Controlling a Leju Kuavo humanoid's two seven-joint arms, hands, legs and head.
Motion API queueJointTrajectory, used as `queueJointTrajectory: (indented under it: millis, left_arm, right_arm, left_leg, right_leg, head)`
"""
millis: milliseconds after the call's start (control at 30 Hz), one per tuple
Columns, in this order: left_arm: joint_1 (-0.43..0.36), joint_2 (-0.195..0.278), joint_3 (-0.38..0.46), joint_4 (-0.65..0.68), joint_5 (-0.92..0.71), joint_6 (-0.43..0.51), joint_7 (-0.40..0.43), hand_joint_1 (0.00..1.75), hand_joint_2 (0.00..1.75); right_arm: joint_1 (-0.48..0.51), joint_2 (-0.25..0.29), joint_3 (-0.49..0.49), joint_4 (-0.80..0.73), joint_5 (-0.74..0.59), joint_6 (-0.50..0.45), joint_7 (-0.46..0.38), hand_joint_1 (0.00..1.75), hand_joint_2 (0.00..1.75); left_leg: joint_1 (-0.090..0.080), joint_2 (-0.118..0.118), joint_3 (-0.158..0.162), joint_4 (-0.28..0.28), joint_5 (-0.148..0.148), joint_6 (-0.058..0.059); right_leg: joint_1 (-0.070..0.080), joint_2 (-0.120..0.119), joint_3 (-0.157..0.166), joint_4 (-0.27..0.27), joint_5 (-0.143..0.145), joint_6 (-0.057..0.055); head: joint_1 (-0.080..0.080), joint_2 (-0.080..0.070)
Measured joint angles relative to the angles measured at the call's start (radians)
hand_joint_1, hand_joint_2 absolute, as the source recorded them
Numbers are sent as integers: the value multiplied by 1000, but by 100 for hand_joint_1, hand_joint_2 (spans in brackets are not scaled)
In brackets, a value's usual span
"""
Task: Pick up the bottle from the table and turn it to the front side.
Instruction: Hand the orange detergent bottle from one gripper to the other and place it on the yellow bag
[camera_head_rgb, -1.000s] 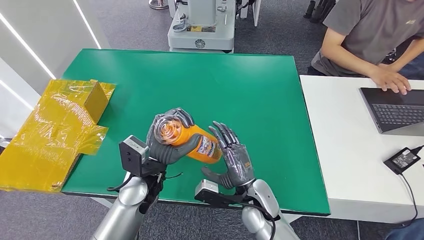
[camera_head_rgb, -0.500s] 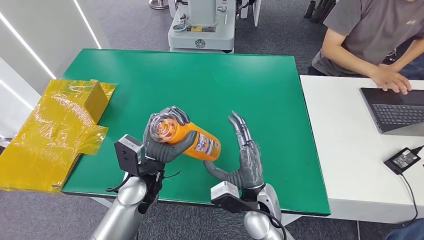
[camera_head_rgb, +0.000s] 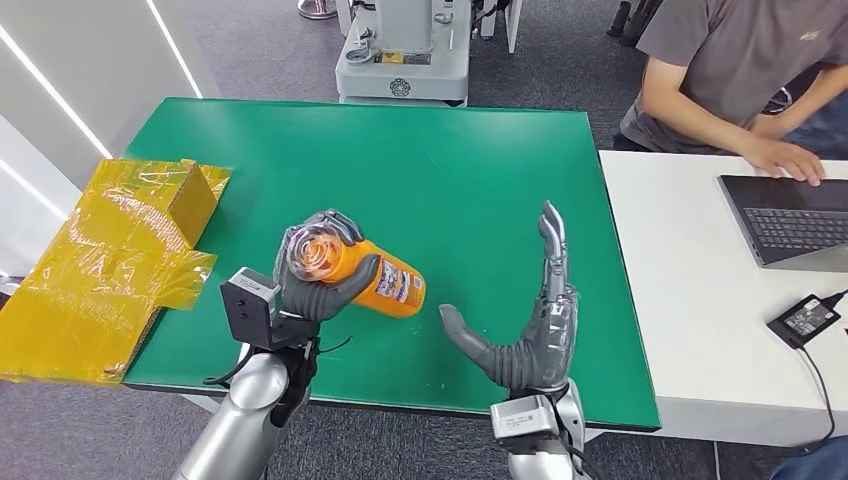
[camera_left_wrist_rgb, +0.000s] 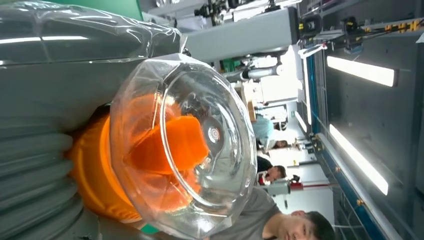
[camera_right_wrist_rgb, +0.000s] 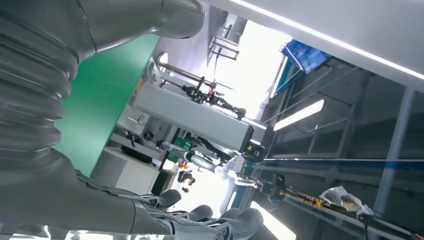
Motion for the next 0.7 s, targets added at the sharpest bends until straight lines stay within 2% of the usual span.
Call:
queueJointTrajectory:
  millis: [200,367,500,700]
  left_arm:
    - [3,21,9,-3,-33,33,1,175,175]
    - [20,44,39,-25,-95,77,3,175,175]
    - [36,66,70,-46,-146,72,14,175,175]
    - [44,126,115,-51,-356,104,40,175,175]
  right_arm:
    - [26,-7,-7,-44,-79,45,26,0,175]
    - [52,-10,-25,-66,-68,57,32,0,175]
    - [75,-10,-33,-76,-52,67,42,0,175]
    - [116,-9,-42,-93,-24,93,57,0,175]
  left_leg:
    - [0,0,0,0,0,0]
    - [0,0,0,0,0,0]
    - [0,0,0,-1,0,0]
    - [0,0,0,-1,0,0]
  right_leg:
    - [0,0,0,0,0,0]
    - [0,0,0,0,0,0]
    - [0,0,0,0,0,0]
    - [0,0,0,0,0,0]
  head:
    - [0,0]
    - [0,0]
    - [0,0]
    - [0,0]
